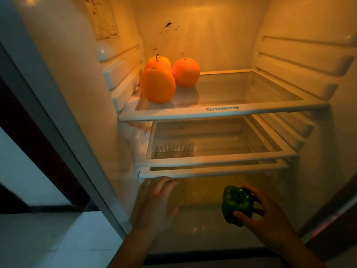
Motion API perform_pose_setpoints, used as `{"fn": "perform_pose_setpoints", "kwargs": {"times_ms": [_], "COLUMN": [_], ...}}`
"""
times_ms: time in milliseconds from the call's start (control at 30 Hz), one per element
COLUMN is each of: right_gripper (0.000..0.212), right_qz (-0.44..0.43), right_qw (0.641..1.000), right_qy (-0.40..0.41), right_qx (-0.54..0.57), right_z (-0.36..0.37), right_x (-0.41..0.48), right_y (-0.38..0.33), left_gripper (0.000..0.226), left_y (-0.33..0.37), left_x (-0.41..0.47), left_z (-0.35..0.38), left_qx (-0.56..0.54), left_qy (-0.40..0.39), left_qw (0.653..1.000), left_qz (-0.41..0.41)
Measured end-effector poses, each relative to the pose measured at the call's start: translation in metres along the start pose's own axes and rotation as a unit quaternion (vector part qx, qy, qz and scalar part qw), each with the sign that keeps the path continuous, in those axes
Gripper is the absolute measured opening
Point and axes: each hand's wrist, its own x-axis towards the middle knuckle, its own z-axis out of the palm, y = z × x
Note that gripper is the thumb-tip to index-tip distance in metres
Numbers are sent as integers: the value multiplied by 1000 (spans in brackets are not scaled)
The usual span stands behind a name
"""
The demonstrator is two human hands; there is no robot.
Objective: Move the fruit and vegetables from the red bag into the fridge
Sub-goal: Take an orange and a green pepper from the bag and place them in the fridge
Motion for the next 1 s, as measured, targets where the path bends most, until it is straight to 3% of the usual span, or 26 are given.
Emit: {"fn": "perform_pose_setpoints", "kwargs": {"times_ms": [200, 400, 767, 900, 1000], "right_gripper": [67, 76, 66, 67, 66], "right_qz": [4, 16, 6, -2, 11], "right_qw": [1000, 999, 1000, 999, 998], "right_qy": [-16, -44, 21, 44, 68], "right_qx": [6, 19, 5, -1, -1], "right_z": [-1, -3, 1, 0, -1], "right_x": [1, 1, -7, -17, -26], "right_y": [4, 1, -9, -17, -19], "left_gripper": [65, 85, 94, 91, 80], "left_y": [-6, -9, -5, -8, -8], "left_x": [6, 18, 9, 11, 9], "left_z": [-5, -3, 7, -1, -5], "left_qx": [62, 103, 145, 135, 51], "left_qy": [30, -22, -22, -32, -9], "left_qw": [998, 994, 989, 990, 999], "left_qz": [9, -17, -20, -1, -6]}}
